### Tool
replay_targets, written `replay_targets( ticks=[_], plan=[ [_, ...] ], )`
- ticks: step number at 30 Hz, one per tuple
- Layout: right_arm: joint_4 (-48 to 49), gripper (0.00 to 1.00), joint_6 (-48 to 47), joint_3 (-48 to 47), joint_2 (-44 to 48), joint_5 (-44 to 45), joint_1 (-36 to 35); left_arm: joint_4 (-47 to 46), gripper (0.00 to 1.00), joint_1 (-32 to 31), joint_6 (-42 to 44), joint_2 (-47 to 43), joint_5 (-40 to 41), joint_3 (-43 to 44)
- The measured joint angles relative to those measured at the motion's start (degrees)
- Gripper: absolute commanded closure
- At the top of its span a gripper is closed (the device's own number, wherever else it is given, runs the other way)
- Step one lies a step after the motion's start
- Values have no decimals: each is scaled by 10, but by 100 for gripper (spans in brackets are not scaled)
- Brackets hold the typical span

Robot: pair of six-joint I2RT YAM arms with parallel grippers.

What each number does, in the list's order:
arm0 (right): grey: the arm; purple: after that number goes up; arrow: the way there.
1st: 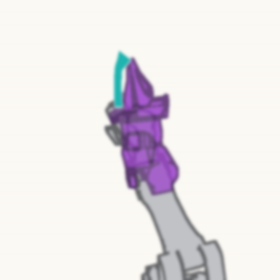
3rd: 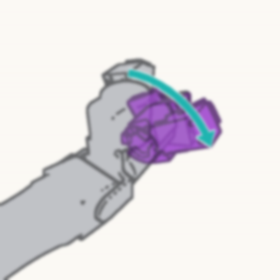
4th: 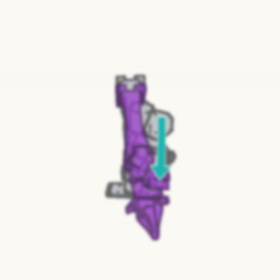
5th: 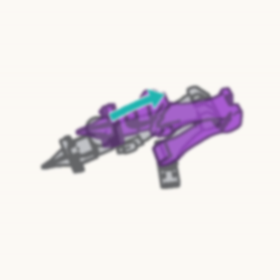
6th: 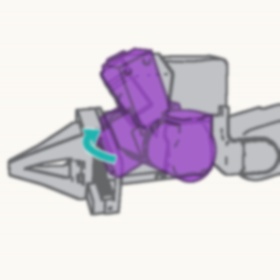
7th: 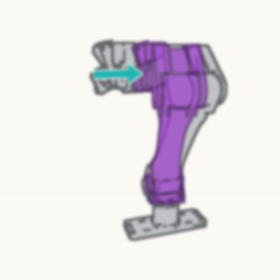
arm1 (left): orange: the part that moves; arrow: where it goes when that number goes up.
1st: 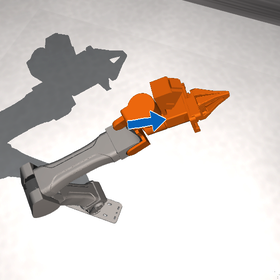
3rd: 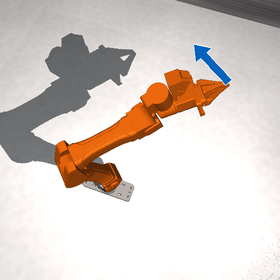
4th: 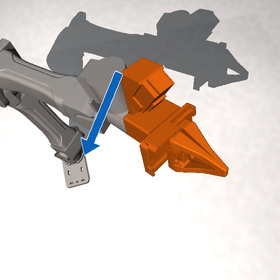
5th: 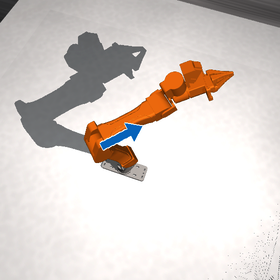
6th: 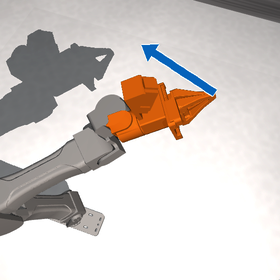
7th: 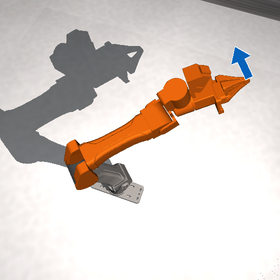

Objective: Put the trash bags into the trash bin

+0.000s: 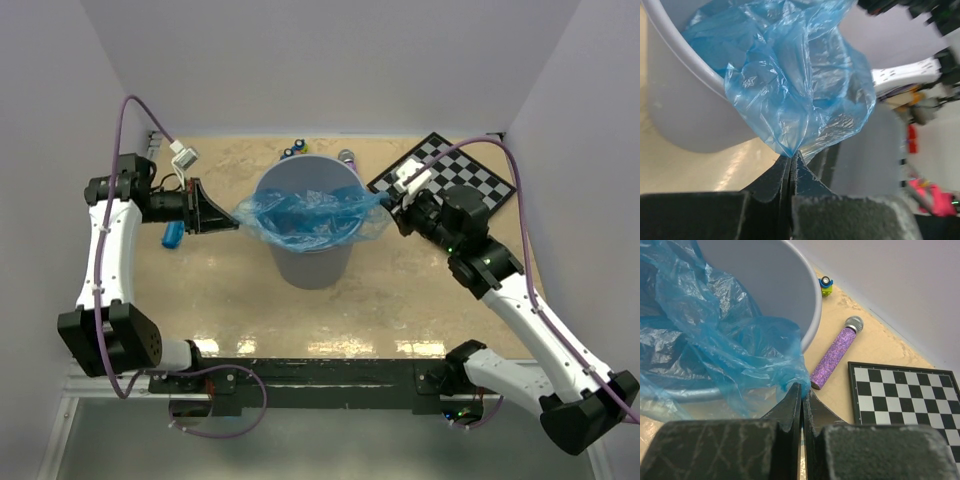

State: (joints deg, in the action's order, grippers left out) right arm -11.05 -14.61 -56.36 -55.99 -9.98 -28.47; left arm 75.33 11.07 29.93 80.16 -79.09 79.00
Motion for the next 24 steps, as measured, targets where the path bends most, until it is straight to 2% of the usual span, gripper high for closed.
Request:
replay_targets(
  ticks=[3, 9, 15, 19, 24],
  plan=[
    [-23, 100, -6, 0, 27, 1, 0, 1, 100, -9, 38, -31, 65, 13],
    [-37, 100, -9, 2, 56, 3, 0, 3, 100, -86, 133, -75, 201, -1],
    [-30, 100, -5, 28, 35, 31, 0, -3, 100, -87, 186, -61, 296, -29],
    [-19, 100, -5, 46, 24, 63, 0, -59, 100, -87, 173, -57, 353, -50],
    [17, 100, 5, 61, -2, 70, -1, -225, 100, -89, 80, -73, 381, -108]
  ],
)
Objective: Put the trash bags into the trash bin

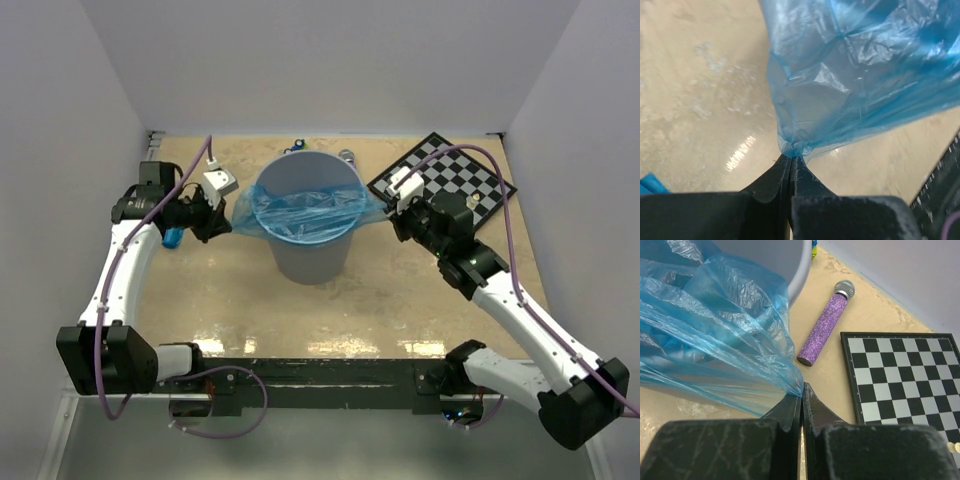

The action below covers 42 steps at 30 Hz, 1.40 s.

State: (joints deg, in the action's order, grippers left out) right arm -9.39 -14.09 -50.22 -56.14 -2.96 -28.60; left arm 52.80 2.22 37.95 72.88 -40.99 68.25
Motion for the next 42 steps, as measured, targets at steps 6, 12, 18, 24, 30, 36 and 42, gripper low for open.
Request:
replay_targets(
  ticks=[6, 12, 18, 24, 30, 36, 42],
  plan=[
    [42, 97, 6, -9, -61, 4, 1, -177, 96, 0, -121, -3, 26, -14],
    [69, 61, 0, -34, -86, 23, 3, -236, 62, 0, -163, 17, 49, 3],
    [16, 45, -33, -67, -79, 2, 5, -201, 45, 1, -142, 8, 65, 7],
    [-66, 42, -131, -153, -60, -96, 6, -206, 39, 1, -56, -104, 45, -13],
    [-91, 43, -214, -188, -83, -153, 5, -238, 40, -15, 40, -149, -3, -26],
    [-129, 55, -287, -208, -166, -173, 6, -211, 44, -43, 120, -70, -8, -17],
    [-138, 85, -338, -213, -186, -179, 7, -164, 70, -52, 177, -25, -2, 8]
  ],
)
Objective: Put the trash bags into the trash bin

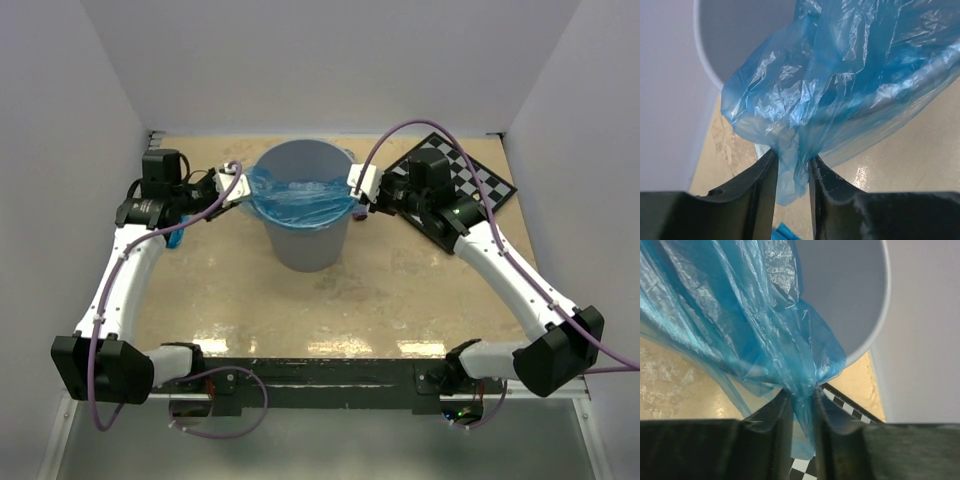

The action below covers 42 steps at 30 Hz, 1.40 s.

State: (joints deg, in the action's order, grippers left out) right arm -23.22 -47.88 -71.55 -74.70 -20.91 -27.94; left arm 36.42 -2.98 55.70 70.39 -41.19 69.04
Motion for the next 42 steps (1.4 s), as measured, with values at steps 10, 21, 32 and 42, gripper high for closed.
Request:
replay_targets(
  ticks=[10, 21, 32, 42],
  plan=[
    [22, 100, 20, -41, -5, -10, 0, 8, 100, -13, -6, 7, 16, 66],
    [43, 100, 89, -122, -128, 34, 31, -8, 95, -13, -68, 144, 46, 151],
    [-48, 58, 134, -146, -84, -52, 79, -14, 100, -12, -174, 144, 18, 184],
    [-63, 51, 126, -218, -120, -152, 77, -59, 100, -12, -257, 167, -7, 229]
  ],
)
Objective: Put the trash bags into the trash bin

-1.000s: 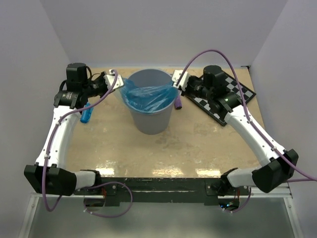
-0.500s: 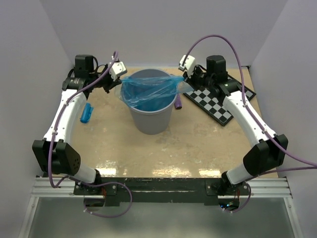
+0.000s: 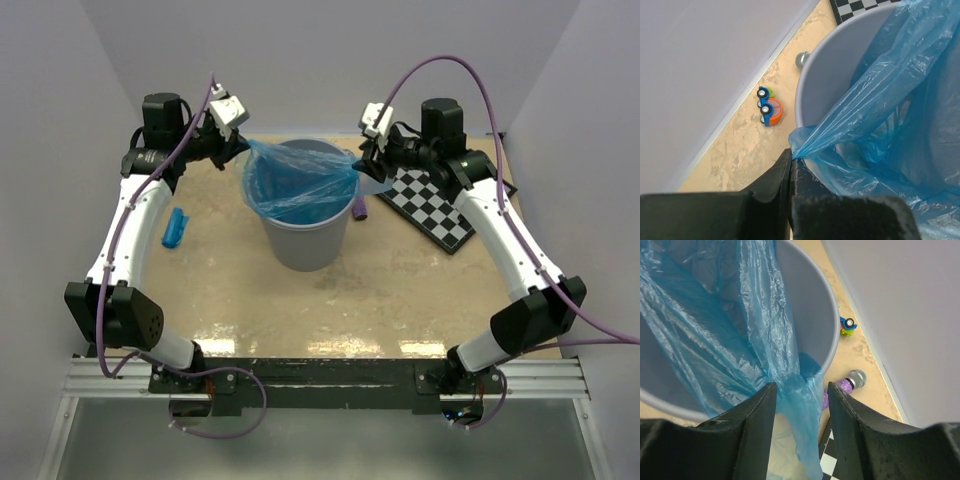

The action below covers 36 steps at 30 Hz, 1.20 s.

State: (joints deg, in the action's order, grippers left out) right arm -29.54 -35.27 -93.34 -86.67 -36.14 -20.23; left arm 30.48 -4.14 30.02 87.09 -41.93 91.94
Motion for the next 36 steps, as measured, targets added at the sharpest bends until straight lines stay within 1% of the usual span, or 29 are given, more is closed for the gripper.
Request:
replay_targets(
  ticks=[2, 3, 4, 6, 8, 11, 14, 17, 22, 26, 29, 31, 36],
  plan=[
    [6, 51, 0, -4, -16, -4, 0, -5, 100, 0, -9, 0, -3, 1],
    [7, 53, -1, -4, -22, -5, 0, -8, 100, 0, -11, 1, -3, 1],
    [7, 58, -2, -4, -29, -7, 0, -11, 100, 0, -16, 1, -4, 1],
    [9, 74, -5, -4, -43, -8, 0, -15, 100, 0, -23, 1, -5, 3],
    [12, 86, -6, -5, -57, -10, 0, -23, 100, 0, -31, 3, -5, 5],
    [21, 92, 11, -20, -82, -9, 0, -37, 100, 0, -42, 10, -2, 10],
    [39, 95, 40, -43, -106, -9, 3, -45, 100, 0, -55, 35, 6, 32],
    [62, 97, 68, -78, -135, -8, 8, -47, 100, 0, -59, 80, 21, 71],
    [99, 96, 120, -125, -193, 6, 26, -36, 100, 0, -70, 188, 46, 153],
    [114, 96, 163, -135, -240, 21, 50, 0, 100, 0, -85, 243, 56, 173],
    [107, 96, 178, -127, -262, 28, 56, 33, 100, -4, -86, 252, 54, 170],
    [100, 96, 182, -111, -261, 32, 56, 55, 100, -5, -84, 250, 49, 167],
    [84, 91, 186, -42, -222, 31, 51, 122, 100, -2, -63, 211, 37, 116]
  ],
)
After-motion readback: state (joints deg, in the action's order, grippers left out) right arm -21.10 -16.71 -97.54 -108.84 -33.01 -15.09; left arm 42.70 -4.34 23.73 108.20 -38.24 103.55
